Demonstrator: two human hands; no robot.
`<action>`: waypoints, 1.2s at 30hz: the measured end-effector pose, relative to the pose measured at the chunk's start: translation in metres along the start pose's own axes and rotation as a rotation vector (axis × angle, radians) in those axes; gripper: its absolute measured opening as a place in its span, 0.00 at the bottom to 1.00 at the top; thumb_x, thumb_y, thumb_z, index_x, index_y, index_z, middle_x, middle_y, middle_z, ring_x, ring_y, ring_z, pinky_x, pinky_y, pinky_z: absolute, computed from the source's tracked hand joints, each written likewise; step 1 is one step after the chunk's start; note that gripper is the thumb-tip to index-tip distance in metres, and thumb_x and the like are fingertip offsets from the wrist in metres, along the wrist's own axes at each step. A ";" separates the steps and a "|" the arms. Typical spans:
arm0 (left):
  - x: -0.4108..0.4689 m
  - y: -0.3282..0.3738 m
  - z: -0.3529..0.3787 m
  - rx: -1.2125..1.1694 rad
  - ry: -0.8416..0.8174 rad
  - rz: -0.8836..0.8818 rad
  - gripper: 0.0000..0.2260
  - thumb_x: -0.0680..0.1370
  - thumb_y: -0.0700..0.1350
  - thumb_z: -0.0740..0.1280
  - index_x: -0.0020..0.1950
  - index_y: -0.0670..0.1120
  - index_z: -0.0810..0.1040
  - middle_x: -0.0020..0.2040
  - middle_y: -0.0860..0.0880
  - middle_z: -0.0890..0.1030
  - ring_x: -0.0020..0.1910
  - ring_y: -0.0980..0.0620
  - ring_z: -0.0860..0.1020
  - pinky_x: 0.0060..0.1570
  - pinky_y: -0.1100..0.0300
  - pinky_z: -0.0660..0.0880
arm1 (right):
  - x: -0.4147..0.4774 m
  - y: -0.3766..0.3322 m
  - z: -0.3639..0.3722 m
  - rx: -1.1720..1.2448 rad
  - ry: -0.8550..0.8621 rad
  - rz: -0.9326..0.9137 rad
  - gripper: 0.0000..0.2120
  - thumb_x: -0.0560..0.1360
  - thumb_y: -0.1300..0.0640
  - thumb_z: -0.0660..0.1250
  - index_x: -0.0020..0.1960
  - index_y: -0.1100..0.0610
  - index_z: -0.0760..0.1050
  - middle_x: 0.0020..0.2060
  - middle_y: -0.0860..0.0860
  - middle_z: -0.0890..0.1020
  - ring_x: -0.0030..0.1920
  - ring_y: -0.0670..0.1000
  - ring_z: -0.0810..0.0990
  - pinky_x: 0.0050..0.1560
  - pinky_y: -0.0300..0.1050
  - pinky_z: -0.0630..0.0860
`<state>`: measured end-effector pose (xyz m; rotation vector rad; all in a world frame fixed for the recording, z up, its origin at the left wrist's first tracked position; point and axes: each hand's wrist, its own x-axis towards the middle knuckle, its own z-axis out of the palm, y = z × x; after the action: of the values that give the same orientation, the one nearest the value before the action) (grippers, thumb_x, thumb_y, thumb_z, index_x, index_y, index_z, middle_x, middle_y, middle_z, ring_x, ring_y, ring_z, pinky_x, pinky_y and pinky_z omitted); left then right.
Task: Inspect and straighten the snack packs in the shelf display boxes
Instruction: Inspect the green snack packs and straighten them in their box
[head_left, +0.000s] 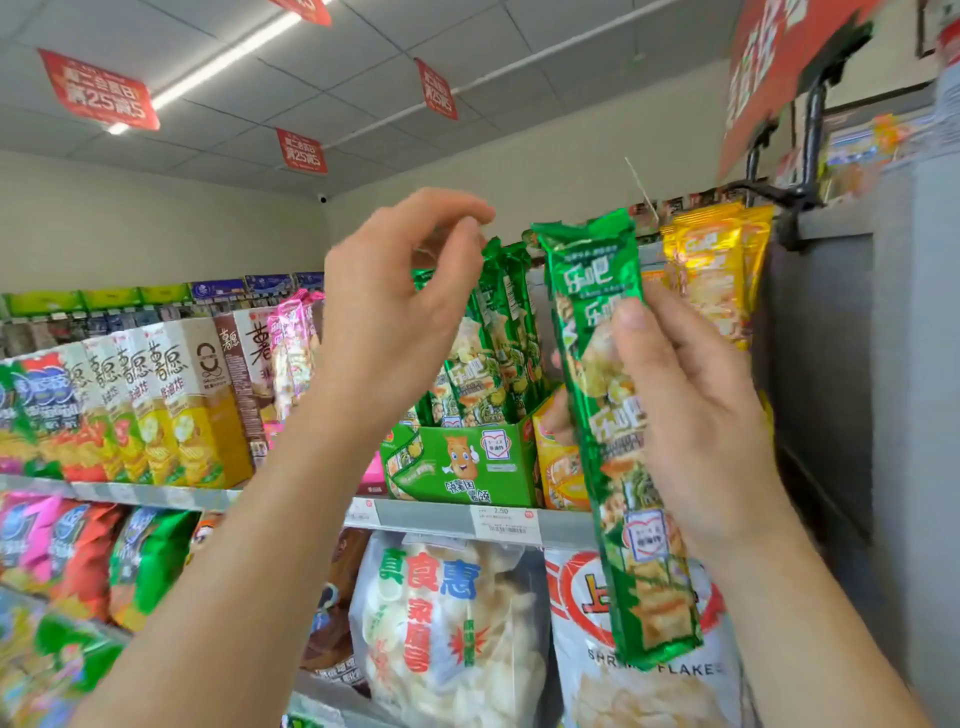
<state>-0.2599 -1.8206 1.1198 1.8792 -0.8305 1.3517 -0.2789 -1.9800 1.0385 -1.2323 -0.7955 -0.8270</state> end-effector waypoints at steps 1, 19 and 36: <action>-0.013 0.005 0.000 -0.070 0.014 -0.018 0.08 0.80 0.43 0.63 0.50 0.50 0.82 0.40 0.53 0.82 0.39 0.60 0.78 0.42 0.61 0.75 | -0.010 0.004 -0.001 -0.016 -0.029 0.031 0.10 0.80 0.47 0.59 0.54 0.46 0.77 0.40 0.52 0.78 0.42 0.63 0.78 0.49 0.65 0.77; -0.135 0.045 0.010 -0.506 0.038 -0.624 0.06 0.70 0.50 0.73 0.35 0.50 0.85 0.21 0.52 0.73 0.20 0.56 0.68 0.22 0.67 0.64 | -0.096 0.014 -0.023 -0.100 -0.328 0.210 0.18 0.81 0.50 0.58 0.71 0.47 0.69 0.61 0.41 0.80 0.62 0.46 0.78 0.62 0.43 0.74; -0.161 0.050 0.001 -0.518 -0.008 -0.697 0.10 0.68 0.55 0.73 0.44 0.52 0.80 0.39 0.52 0.78 0.41 0.52 0.75 0.41 0.57 0.74 | -0.136 0.013 -0.039 -0.454 -0.450 0.291 0.17 0.75 0.32 0.56 0.63 0.30 0.65 0.40 0.33 0.79 0.36 0.42 0.80 0.33 0.39 0.78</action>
<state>-0.3415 -1.8324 0.9729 1.5370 -0.3998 0.6213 -0.3309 -2.0032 0.9084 -1.9327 -0.7771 -0.5063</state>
